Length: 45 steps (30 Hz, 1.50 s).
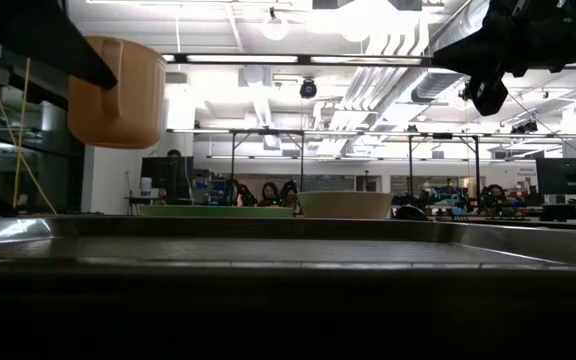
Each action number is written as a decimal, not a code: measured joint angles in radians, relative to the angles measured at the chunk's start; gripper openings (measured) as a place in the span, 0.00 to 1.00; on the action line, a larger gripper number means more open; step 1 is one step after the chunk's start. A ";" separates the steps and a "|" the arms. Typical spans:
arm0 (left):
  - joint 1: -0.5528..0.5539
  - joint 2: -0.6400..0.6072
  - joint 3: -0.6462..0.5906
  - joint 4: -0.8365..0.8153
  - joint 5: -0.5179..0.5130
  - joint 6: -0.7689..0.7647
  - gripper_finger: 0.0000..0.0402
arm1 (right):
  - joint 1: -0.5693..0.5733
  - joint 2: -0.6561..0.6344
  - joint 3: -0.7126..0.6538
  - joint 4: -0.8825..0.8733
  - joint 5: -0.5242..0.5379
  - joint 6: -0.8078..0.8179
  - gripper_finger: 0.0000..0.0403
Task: Set up tray
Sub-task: Put the orange mug on the black serving tray
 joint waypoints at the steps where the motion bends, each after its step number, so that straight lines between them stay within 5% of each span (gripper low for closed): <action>1: 0.000 0.000 0.000 -0.006 0.001 0.000 0.08 | 0.000 0.000 0.000 0.000 0.000 0.000 0.00; 45: -0.002 0.225 -0.024 0.113 0.003 -0.203 0.08 | 0.000 0.000 0.000 0.001 -0.060 0.000 0.00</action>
